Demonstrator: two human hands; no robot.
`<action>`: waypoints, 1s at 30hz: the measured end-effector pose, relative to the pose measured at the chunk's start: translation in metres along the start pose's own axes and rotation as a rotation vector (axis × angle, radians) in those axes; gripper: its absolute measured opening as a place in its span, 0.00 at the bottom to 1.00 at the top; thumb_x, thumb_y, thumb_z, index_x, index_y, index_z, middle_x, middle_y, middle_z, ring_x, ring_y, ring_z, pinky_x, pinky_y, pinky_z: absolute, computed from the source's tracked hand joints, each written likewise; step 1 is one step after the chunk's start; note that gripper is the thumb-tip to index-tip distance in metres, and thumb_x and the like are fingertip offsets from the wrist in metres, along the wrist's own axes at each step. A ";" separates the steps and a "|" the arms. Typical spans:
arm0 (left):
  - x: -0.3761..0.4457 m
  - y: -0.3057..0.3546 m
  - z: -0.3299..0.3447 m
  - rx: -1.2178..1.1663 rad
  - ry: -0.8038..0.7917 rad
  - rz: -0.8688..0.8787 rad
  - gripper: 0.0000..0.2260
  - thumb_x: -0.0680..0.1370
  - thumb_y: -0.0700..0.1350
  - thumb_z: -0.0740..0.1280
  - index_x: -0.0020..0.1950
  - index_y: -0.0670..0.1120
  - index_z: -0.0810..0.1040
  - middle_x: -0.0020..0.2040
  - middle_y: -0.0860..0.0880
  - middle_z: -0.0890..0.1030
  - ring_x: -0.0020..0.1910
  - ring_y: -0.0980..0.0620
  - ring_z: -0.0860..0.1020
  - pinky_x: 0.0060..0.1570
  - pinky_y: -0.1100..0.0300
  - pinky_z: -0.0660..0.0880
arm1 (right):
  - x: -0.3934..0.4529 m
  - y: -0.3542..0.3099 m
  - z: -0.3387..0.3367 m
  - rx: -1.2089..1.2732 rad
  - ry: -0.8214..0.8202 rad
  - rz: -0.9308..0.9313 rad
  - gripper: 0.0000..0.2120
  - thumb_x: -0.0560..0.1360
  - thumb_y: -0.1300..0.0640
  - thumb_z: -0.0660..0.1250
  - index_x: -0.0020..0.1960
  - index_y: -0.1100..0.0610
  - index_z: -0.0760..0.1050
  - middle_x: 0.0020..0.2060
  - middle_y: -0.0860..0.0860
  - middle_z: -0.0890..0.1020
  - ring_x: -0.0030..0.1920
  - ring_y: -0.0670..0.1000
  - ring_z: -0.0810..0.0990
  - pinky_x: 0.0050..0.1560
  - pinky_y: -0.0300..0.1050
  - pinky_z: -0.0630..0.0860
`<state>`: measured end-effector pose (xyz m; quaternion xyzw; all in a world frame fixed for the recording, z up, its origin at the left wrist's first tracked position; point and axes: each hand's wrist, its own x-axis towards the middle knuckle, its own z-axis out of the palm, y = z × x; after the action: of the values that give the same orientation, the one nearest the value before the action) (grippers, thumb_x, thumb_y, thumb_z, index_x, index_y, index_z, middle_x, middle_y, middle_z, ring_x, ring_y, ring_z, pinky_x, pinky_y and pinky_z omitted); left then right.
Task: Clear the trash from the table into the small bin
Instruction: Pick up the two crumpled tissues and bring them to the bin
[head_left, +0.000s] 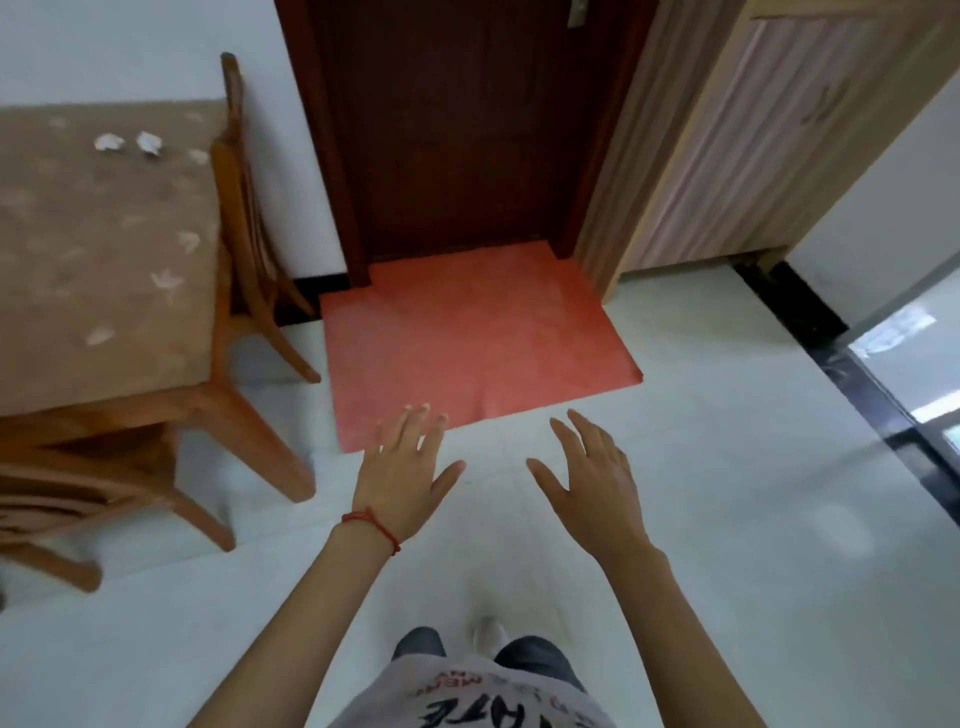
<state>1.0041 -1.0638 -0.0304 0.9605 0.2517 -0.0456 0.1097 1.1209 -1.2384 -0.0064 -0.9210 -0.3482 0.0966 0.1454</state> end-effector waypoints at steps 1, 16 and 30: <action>0.006 0.000 -0.001 0.003 0.004 -0.023 0.32 0.78 0.61 0.40 0.62 0.43 0.74 0.60 0.41 0.78 0.59 0.40 0.77 0.53 0.40 0.73 | 0.011 0.003 -0.002 0.001 -0.005 -0.023 0.28 0.76 0.40 0.56 0.70 0.55 0.63 0.72 0.54 0.63 0.72 0.55 0.60 0.70 0.51 0.58; 0.135 -0.052 -0.028 -0.010 0.099 -0.180 0.34 0.78 0.62 0.40 0.64 0.42 0.73 0.61 0.39 0.77 0.61 0.39 0.75 0.55 0.41 0.75 | 0.189 -0.015 0.000 -0.020 -0.104 -0.254 0.26 0.78 0.45 0.56 0.71 0.56 0.60 0.73 0.54 0.60 0.72 0.54 0.59 0.70 0.49 0.57; 0.328 -0.184 -0.088 0.025 0.134 -0.199 0.32 0.77 0.62 0.44 0.63 0.41 0.74 0.60 0.40 0.78 0.60 0.39 0.76 0.55 0.40 0.73 | 0.422 -0.116 0.018 0.032 -0.093 -0.281 0.28 0.77 0.42 0.57 0.71 0.54 0.61 0.73 0.53 0.61 0.72 0.54 0.59 0.70 0.49 0.57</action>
<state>1.2013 -0.7312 -0.0266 0.9330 0.3517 0.0049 0.0759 1.3562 -0.8697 -0.0163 -0.8553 -0.4785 0.1236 0.1558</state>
